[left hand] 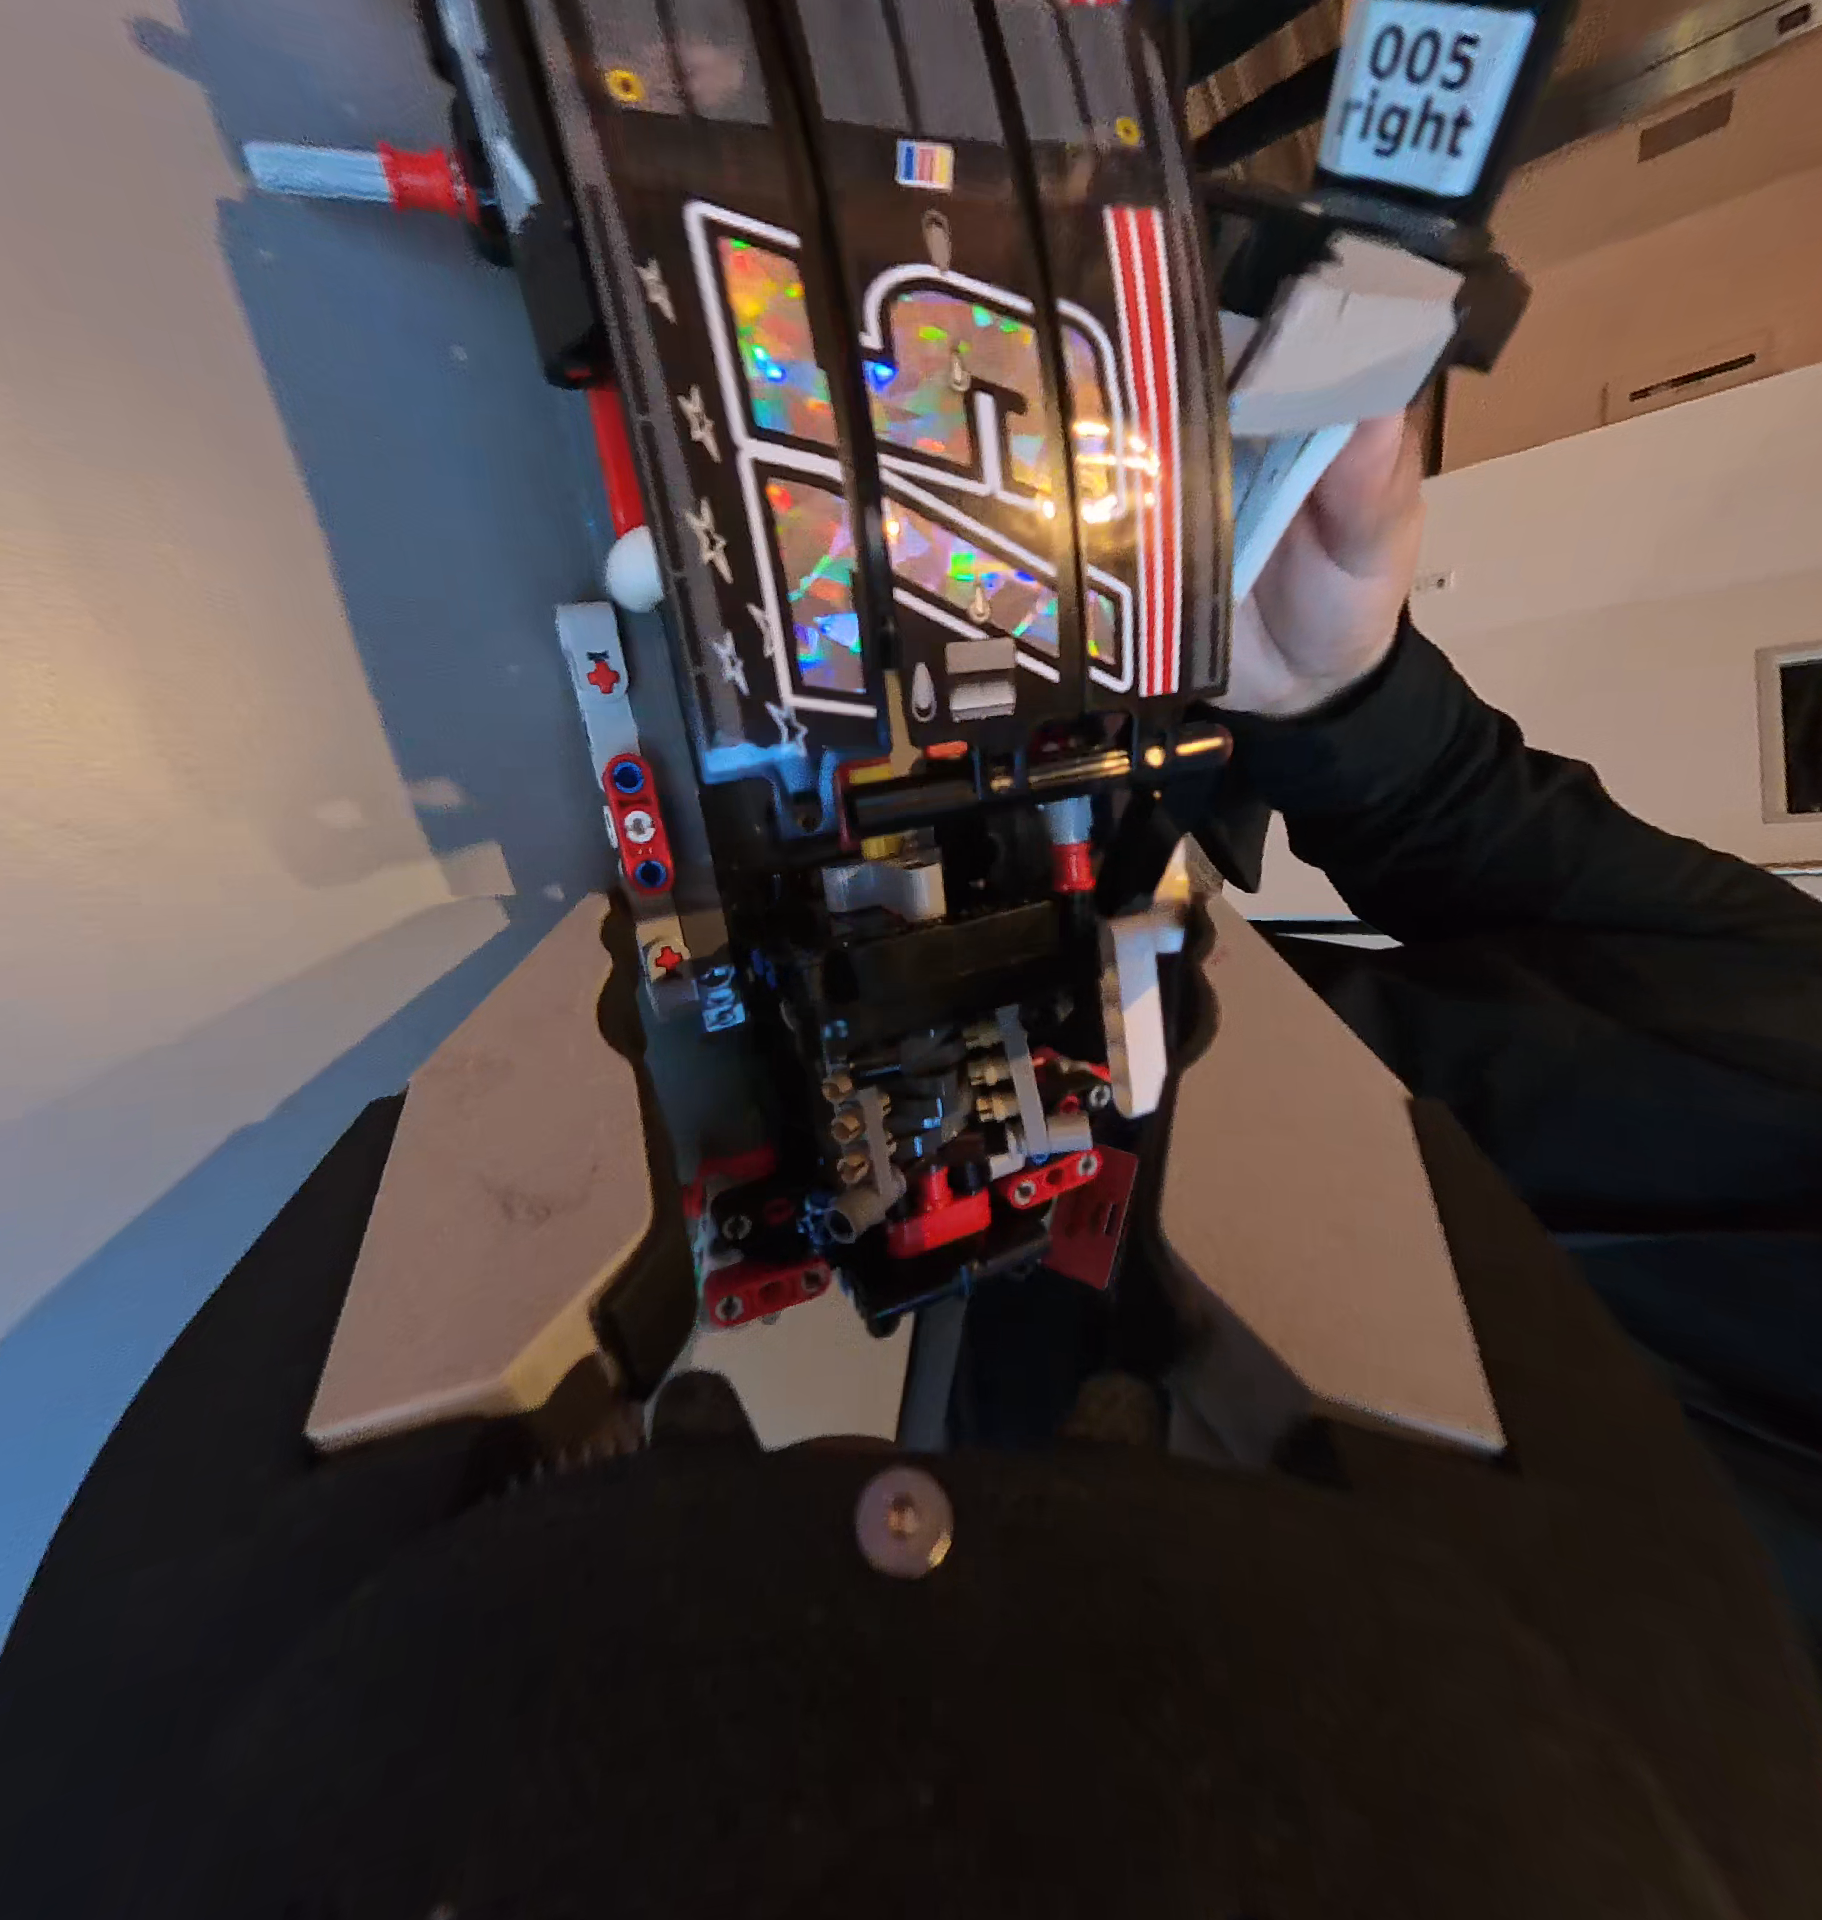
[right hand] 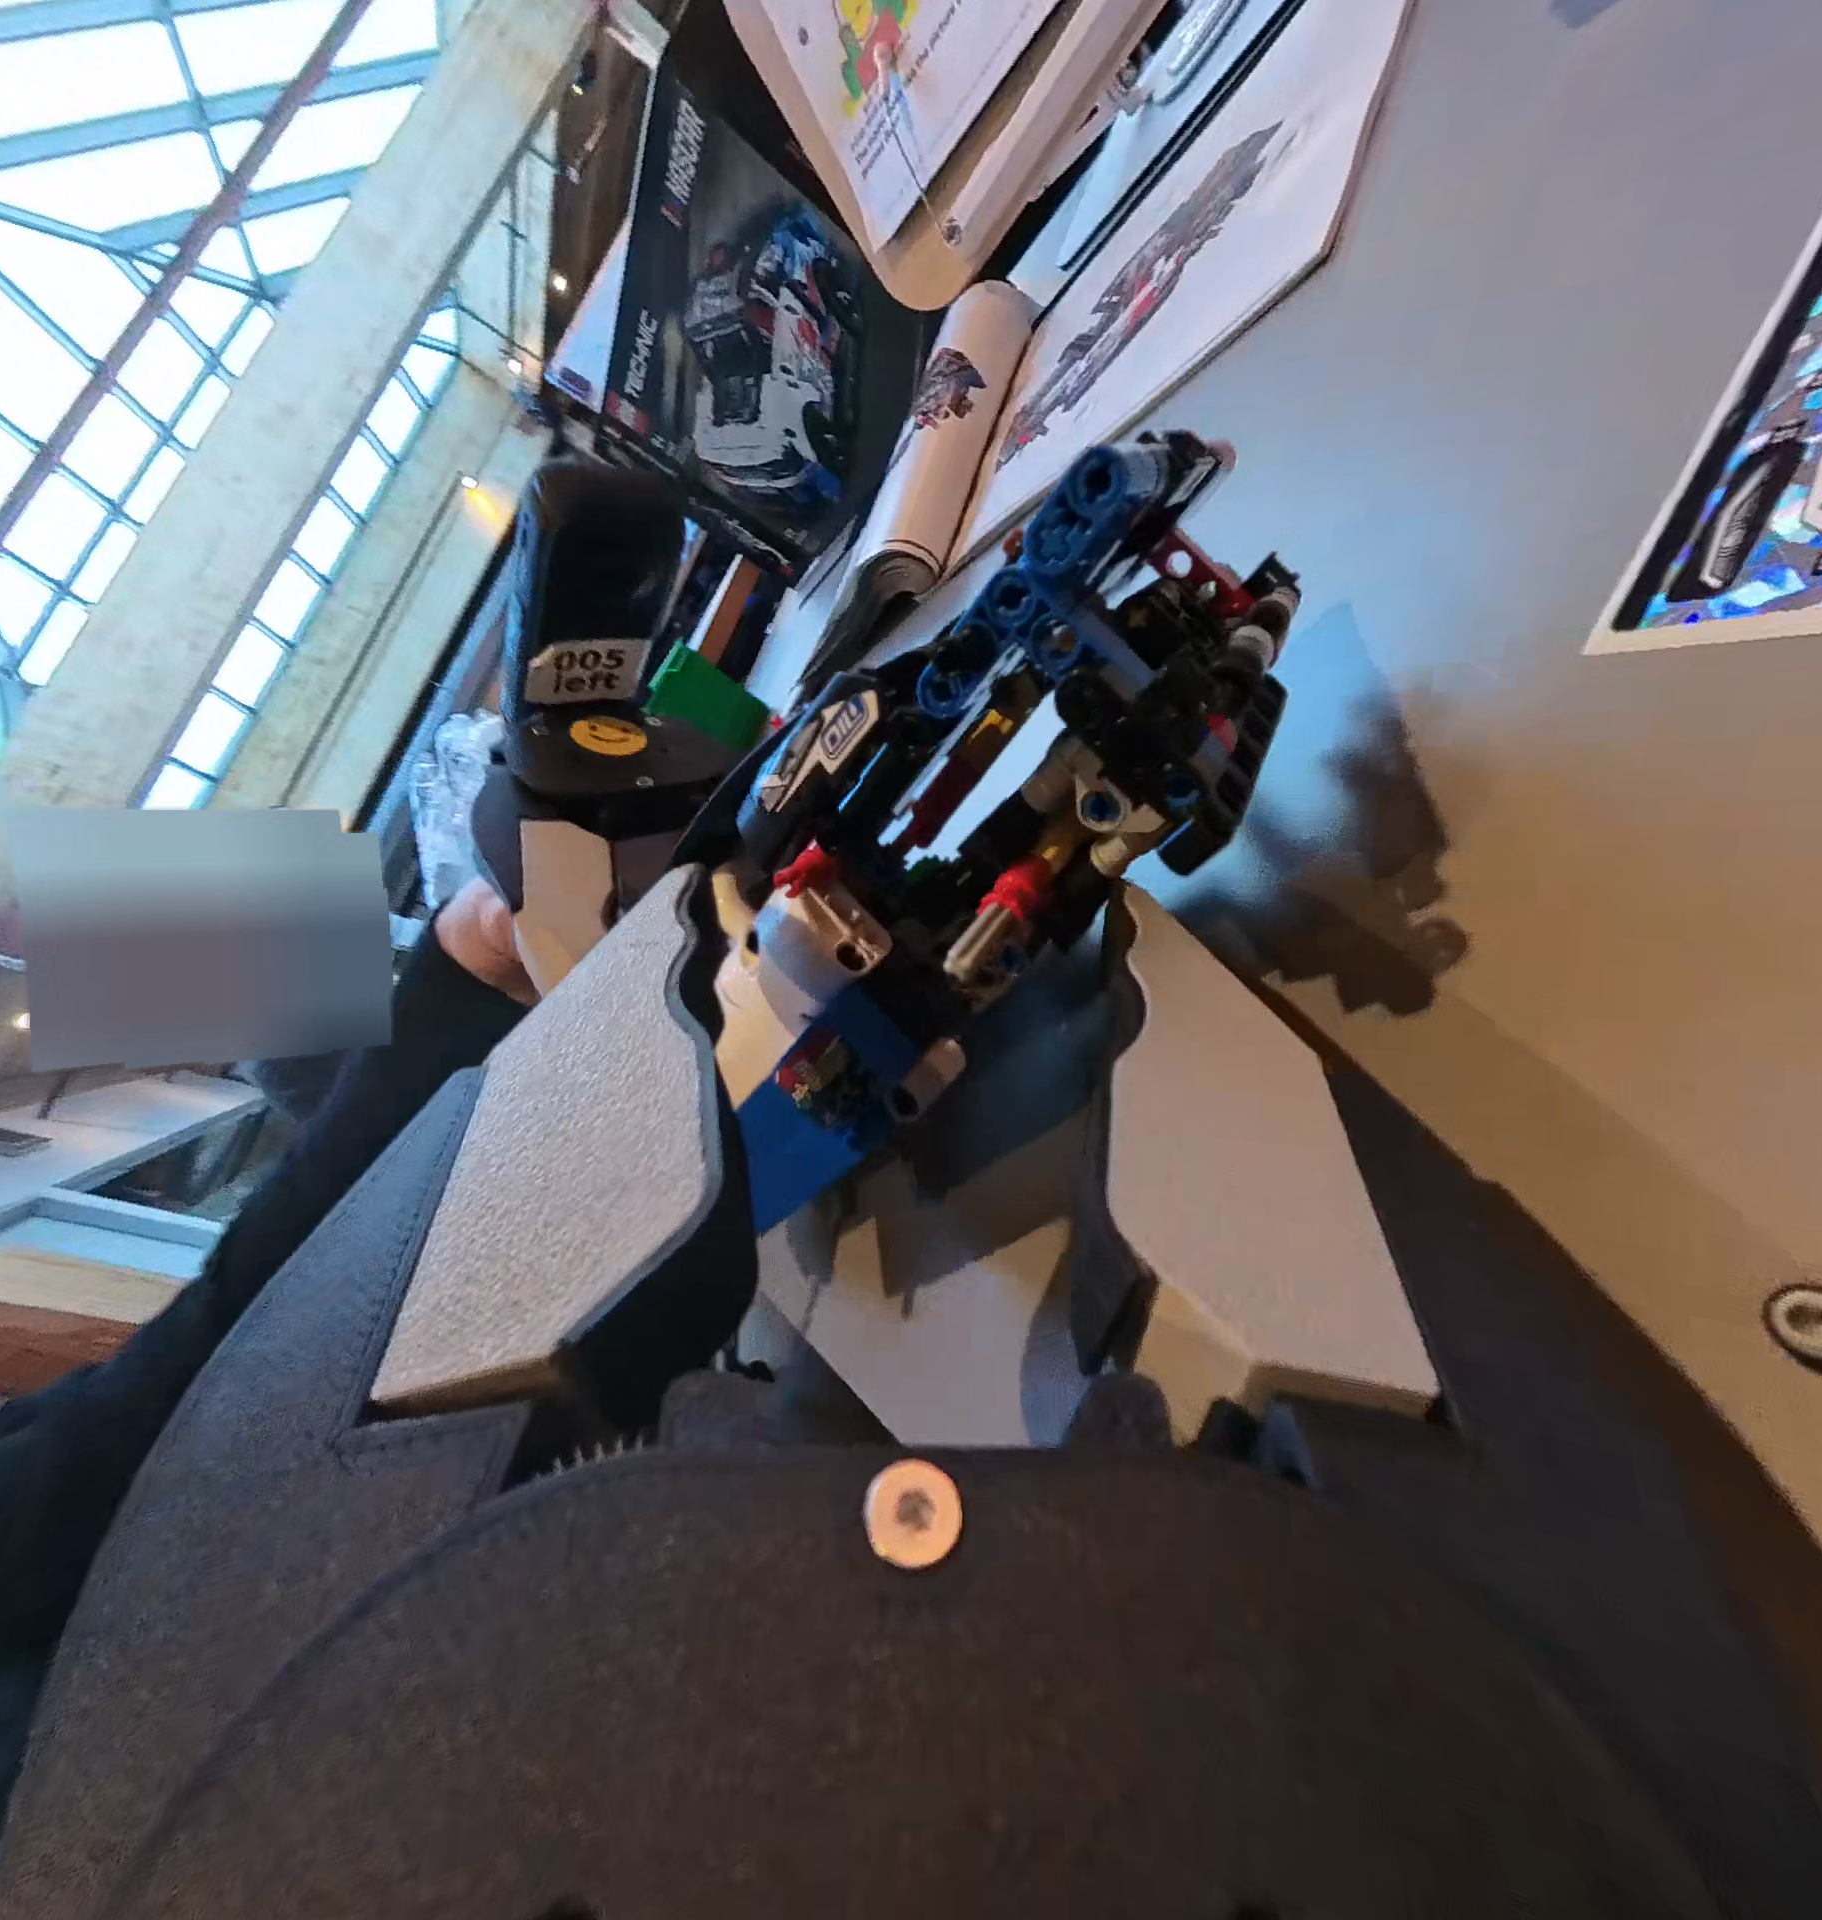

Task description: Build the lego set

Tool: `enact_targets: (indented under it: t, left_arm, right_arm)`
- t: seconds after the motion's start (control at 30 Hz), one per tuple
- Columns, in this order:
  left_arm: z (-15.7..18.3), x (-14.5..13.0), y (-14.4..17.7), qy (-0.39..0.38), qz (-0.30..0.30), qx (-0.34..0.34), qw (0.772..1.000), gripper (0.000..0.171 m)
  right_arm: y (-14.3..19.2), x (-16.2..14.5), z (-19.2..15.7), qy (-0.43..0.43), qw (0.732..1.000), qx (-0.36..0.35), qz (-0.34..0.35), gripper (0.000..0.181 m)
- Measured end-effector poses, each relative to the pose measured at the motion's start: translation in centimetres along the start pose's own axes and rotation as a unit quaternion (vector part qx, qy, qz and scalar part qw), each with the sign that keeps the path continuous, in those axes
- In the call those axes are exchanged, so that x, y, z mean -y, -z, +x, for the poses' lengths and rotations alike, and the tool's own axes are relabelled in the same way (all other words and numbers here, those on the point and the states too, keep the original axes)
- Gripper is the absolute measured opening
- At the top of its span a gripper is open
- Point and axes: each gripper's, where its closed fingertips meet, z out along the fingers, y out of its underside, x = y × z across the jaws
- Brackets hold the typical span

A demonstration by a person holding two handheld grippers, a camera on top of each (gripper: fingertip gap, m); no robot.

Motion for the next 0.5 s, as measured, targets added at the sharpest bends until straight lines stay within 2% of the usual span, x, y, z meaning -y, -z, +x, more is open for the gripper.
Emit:
enact_targets:
  t: [0.13, 0.17, 0.23, 0.3, 0.4, 0.5]
  left_arm:
    - [0.6, -0.9, -0.3, -0.005, -0.008, -0.010, 1.000, 0.097]
    - [0.5, -0.7, 0.0, -0.013, 0.005, -0.002, 1.000, 0.093]
    - [0.9, -0.3, 1.5, -0.039, 0.030, 0.015, 0.999, 0.072]
    - [1.6, 1.2, 3.8, -0.061, 0.083, 0.033, 0.994, 0.063]
    - [0.7, 2.9, 5.9, -0.089, 0.121, 0.115, 0.982, 0.064]
    - [0.3, 3.2, 4.6, -0.086, 0.100, 0.123, 0.984, 0.067]
  right_arm:
    - [-0.1, 0.1, 0.1, -0.027, 0.999, 0.016, -0.005, 0.072]
    - [-0.2, 0.0, 0.4, -0.028, 1.000, 0.009, -0.007, 0.070]
    - [-0.3, -0.2, 0.8, -0.026, 1.000, -0.002, -0.012, 0.071]
    - [-0.3, -0.3, 1.0, -0.034, 0.999, 0.000, -0.013, 0.070]
    - [-0.4, -0.2, 1.0, -0.036, 0.999, 0.005, -0.015, 0.070]
    - [-0.8, 0.2, 0.6, -0.031, 0.999, 0.005, -0.015, 0.069]
